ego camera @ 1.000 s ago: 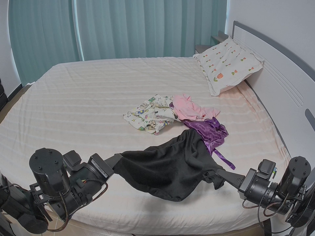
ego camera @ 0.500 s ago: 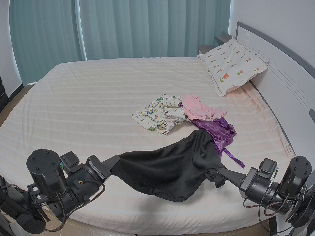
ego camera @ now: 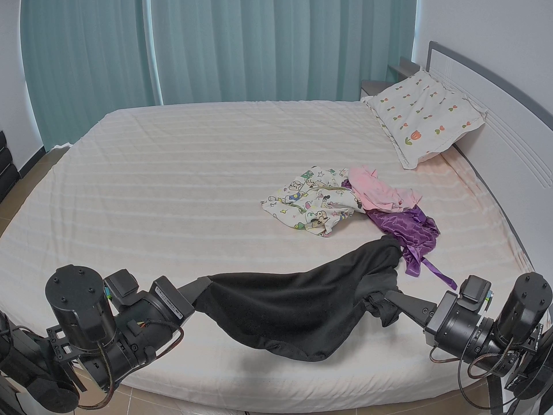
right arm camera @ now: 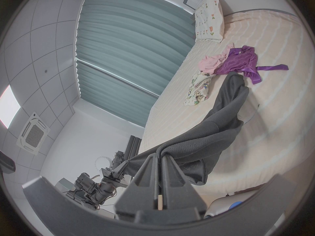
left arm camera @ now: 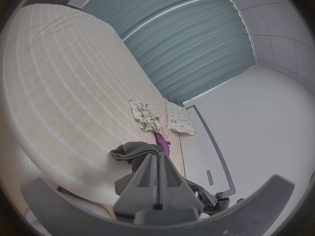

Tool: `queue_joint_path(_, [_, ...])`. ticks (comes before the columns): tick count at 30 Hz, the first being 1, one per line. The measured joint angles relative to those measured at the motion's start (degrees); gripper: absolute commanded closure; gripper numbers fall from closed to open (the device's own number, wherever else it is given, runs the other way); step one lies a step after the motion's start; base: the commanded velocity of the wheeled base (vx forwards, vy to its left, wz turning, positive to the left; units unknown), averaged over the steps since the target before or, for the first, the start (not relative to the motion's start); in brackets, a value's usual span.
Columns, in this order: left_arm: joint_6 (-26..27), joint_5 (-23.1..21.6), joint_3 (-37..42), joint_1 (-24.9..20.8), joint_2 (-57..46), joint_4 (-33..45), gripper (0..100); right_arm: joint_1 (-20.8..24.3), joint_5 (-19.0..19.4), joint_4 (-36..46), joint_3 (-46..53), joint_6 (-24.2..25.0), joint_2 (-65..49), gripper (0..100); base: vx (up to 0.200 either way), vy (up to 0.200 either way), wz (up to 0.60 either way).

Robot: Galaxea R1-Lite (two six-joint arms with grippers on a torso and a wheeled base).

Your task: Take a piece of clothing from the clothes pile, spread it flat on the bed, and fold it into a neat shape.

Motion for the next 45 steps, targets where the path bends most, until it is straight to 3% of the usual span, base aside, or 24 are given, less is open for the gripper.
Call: queue_joint_path(45, [0.0,0.0,-0.3,-0.1,-0.1,0.0,100,0.8,0.0,0.0,0.0,0.0,-0.1,100,0.0,0.2,0.0])
